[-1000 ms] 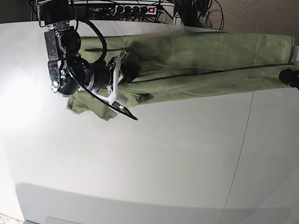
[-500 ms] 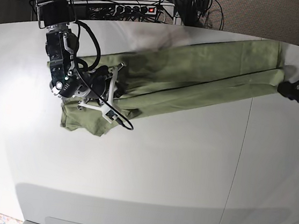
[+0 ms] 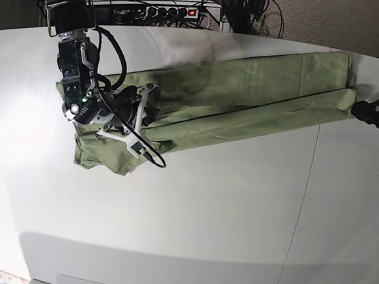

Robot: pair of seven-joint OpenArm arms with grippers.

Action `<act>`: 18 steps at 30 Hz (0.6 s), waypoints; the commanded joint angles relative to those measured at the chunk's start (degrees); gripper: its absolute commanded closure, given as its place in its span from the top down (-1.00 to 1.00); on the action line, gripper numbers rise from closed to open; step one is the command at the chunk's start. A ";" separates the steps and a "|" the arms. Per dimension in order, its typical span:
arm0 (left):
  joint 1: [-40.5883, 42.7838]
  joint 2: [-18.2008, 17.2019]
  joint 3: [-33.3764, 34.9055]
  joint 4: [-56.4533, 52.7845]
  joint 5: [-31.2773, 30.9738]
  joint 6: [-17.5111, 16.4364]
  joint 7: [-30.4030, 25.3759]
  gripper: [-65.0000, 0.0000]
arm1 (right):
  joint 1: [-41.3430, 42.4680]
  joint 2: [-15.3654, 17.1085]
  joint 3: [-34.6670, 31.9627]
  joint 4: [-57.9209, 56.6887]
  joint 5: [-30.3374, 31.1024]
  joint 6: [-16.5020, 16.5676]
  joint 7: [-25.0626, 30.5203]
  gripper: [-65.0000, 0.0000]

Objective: Fold the T-shirt properly
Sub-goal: 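Lay the held corner down on the shirt with the right gripper, then drag the shirt end with the left gripper toward the right gripper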

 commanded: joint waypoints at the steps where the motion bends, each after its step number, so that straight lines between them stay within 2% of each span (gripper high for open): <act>1: -0.57 -1.05 -0.52 0.68 -1.19 0.14 -0.12 -0.19 | 0.31 0.74 0.15 -0.15 -2.29 -0.68 -2.60 -0.96; 9: 1.66 1.05 -0.52 0.68 -1.19 0.14 -0.12 -0.22 | 0.31 0.76 0.15 -0.15 -2.29 -0.70 -2.69 -0.96; 11: 1.84 1.31 -0.52 0.68 -1.19 0.14 -0.12 -0.41 | 0.31 0.76 0.15 -0.15 -2.29 -0.70 -2.69 -0.96; 14: 1.81 1.27 -0.52 0.68 -1.19 0.14 -0.12 -0.96 | 0.31 0.76 0.15 -0.15 -2.29 -0.70 -2.64 -0.96; 18: 1.81 1.27 -0.52 0.68 -1.19 0.14 -0.12 -1.00 | 0.31 0.76 0.15 -0.15 -2.32 -0.70 -2.64 -0.96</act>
